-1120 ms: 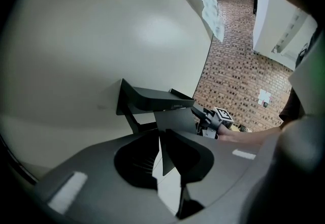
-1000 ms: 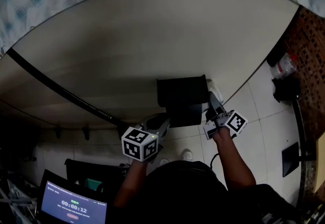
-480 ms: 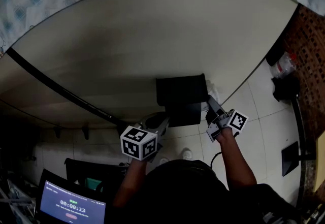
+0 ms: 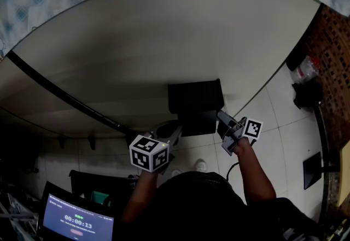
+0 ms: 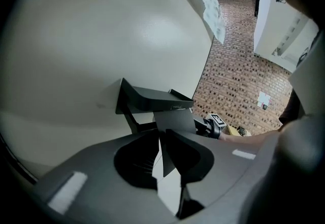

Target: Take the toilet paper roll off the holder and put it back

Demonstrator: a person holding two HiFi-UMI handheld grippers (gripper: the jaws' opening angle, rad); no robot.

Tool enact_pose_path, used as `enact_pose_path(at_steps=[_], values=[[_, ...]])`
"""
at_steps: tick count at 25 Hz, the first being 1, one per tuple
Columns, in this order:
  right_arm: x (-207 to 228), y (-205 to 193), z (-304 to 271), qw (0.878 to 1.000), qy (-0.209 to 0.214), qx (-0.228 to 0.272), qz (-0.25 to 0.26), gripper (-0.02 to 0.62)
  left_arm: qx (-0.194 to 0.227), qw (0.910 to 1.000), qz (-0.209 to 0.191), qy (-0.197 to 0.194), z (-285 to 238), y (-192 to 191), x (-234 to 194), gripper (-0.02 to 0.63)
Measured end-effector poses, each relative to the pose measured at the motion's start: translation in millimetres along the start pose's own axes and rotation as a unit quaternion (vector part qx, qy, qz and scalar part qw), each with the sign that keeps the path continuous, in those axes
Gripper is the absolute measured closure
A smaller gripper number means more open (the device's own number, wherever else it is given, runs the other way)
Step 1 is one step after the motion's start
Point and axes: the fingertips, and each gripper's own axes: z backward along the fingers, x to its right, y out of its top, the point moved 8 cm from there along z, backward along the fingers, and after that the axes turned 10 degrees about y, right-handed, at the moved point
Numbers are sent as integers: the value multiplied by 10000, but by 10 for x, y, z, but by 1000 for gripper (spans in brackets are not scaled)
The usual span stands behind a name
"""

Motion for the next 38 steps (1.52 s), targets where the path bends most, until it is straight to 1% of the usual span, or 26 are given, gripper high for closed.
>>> enact_pose_path(at_steps=[11, 19, 23, 32, 35, 38], values=[[59, -53, -241, 9976, 274, -628, -34, 196, -6, 10000, -4, -14, -9, 12, 8, 540], [137, -213, -405, 9917, 625, -1109, -190, 198, -3, 10000, 28, -37, 3, 17, 7, 538], [136, -279, -488, 9882, 745, -1339, -79, 199, -10, 10000, 40, -74, 9, 19, -7, 538], [168, -352, -501, 9868, 779, -1420, -32, 195, -5, 9999, 25, -140, 13, 13, -7, 537], [194, -349, -489, 9856, 700, -1532, 137, 190, -8, 9999, 8, -150, 18, 13, -9, 536], [224, -344, -498, 9850, 598, -1608, 190, 155, -11, 9999, -25, -152, 12, 11, -13, 537]])
